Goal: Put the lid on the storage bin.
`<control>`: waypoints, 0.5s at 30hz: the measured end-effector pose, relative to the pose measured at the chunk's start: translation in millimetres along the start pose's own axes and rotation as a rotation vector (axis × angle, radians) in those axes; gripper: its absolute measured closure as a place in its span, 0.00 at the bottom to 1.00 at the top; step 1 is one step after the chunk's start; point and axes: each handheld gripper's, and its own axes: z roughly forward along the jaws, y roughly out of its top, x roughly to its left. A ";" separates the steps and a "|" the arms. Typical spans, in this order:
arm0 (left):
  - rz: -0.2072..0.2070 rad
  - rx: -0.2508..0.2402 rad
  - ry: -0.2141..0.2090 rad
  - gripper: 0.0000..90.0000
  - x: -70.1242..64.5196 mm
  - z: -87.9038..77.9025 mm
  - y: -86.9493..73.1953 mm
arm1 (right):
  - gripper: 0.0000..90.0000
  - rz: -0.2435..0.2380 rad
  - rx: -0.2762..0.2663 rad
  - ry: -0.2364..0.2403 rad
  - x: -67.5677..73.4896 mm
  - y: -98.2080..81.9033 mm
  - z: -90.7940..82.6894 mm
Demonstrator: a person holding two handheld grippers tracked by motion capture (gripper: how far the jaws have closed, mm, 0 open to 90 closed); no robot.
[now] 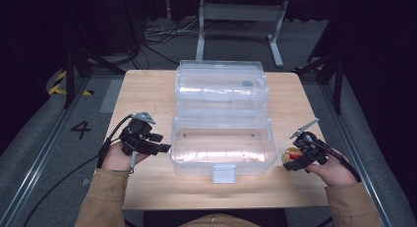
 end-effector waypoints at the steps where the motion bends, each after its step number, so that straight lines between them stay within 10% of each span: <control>1: 0.000 -0.001 0.003 0.53 0.2 -0.4 -0.2 | 0.23 0.002 -0.008 -0.001 0.2 0.5 -3.0; 15: -0.006 -0.010 0.010 0.53 1.2 -3.3 -1.7 | 0.23 -0.039 -0.131 0.009 9.9 16.8 -40.2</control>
